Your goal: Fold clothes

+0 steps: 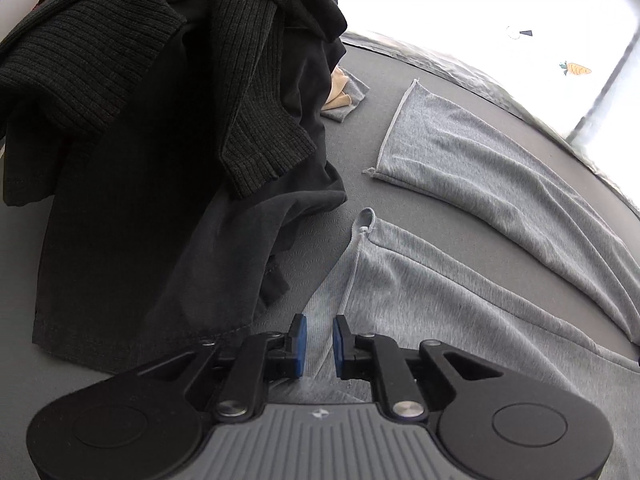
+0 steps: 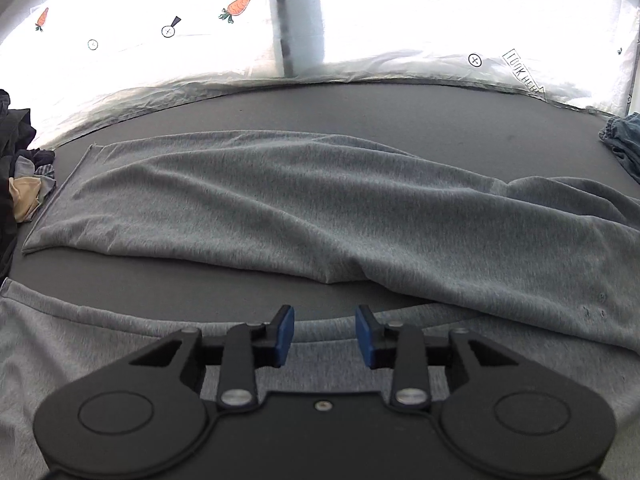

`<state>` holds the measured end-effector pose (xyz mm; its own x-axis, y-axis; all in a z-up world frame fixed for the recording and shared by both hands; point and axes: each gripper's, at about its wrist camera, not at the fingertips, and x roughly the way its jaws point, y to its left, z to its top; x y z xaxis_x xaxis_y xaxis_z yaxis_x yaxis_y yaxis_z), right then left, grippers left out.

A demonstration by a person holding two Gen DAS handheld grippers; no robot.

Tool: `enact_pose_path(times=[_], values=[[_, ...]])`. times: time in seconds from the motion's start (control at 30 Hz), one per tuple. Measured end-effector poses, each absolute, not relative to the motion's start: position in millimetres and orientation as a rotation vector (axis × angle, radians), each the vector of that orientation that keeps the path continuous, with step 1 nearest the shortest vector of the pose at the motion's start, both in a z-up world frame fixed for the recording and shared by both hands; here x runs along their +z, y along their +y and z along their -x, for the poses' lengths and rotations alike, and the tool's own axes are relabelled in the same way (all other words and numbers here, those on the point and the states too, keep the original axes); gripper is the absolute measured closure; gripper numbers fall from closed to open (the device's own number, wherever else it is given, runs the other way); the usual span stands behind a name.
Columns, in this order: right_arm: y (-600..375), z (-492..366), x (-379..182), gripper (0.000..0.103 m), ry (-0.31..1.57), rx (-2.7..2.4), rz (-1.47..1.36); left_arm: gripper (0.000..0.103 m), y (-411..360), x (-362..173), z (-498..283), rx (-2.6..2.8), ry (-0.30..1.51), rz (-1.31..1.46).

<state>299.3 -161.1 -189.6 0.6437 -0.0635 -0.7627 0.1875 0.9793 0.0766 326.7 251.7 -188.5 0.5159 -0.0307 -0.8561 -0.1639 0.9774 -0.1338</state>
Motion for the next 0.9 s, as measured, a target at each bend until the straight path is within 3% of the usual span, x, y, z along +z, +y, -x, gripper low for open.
enact_pose_path(times=[0.13,0.37,0.9], values=[[-116.5,-315.1,-189.4,0.087,0.873,0.040,-0.079,0.087,262.5,-192.6,-310.9,0.149,1.049,0.296],[-41.3,-348.4,-192.7,0.090,0.899,0.300,0.026,0.082,278.5,-187.2,-288.7,0.248,1.028,0.380],[59.3,-414.1,-200.9,0.091,0.945,0.491,0.083,0.082,309.8,-191.8,-253.2,0.350,1.042,0.544]])
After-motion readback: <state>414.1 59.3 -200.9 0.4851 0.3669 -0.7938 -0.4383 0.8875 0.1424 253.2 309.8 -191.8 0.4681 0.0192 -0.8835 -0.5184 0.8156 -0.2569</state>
